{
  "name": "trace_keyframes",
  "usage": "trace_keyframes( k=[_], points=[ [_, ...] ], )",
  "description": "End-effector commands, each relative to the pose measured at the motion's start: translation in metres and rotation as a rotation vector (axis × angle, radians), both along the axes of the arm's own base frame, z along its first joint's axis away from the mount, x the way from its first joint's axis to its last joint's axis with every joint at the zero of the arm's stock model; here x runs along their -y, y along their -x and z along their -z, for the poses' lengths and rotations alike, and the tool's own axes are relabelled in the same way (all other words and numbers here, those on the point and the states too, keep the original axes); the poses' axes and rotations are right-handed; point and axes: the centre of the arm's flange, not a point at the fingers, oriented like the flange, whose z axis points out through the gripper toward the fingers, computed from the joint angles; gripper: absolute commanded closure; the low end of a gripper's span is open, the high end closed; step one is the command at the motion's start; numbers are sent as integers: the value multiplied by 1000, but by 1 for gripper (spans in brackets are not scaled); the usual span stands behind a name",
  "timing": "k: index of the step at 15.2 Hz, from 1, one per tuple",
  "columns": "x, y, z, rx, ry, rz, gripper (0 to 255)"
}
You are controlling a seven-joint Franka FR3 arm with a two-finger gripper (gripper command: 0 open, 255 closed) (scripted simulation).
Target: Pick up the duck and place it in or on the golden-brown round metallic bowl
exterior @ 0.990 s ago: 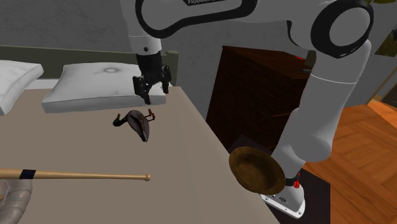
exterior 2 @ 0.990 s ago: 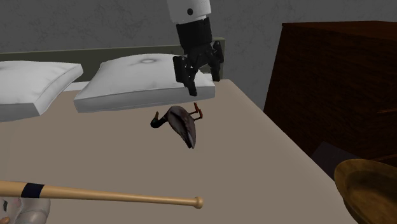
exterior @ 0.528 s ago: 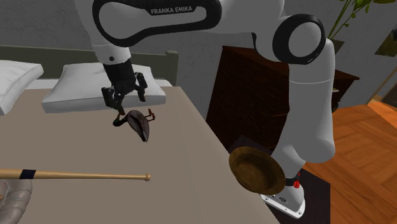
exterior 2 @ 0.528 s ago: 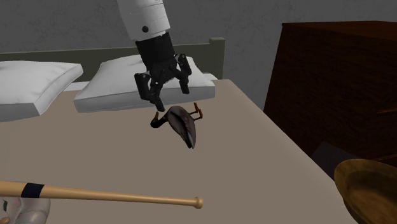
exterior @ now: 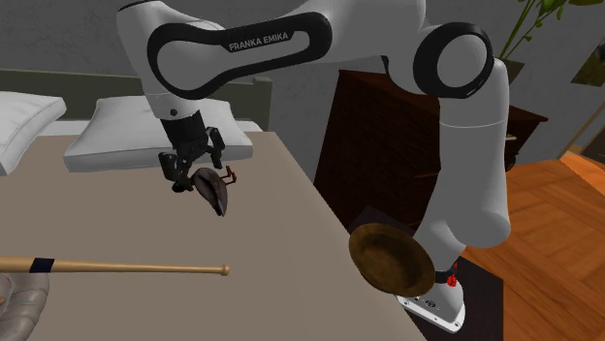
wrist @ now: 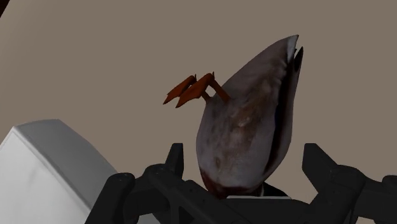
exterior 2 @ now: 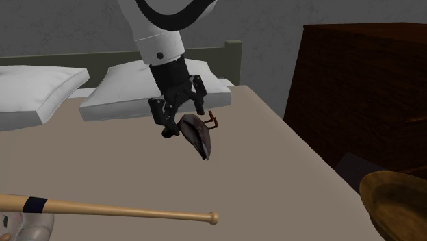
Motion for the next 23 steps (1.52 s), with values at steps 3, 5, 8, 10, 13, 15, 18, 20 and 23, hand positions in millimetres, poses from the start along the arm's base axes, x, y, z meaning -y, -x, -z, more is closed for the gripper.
trace_keyframes(
  k=[3, 5, 8, 10, 13, 15, 18, 20, 23],
  points=[
    [0, 1, 4, 0, 0, 0, 0],
    [0, 1, 4, 0, 0, 0, 0],
    [0, 1, 3, 0, 0, 0, 255],
    [0, 1, 3, 0, 0, 0, 255],
    [0, 1, 3, 0, 0, 0, 255],
    [0, 1, 3, 0, 0, 0, 255],
    [0, 1, -2, 0, 0, 0, 255],
    [0, 1, -12, 0, 0, 0, 255],
    [0, 1, -28, 0, 0, 0, 255]
  ],
)
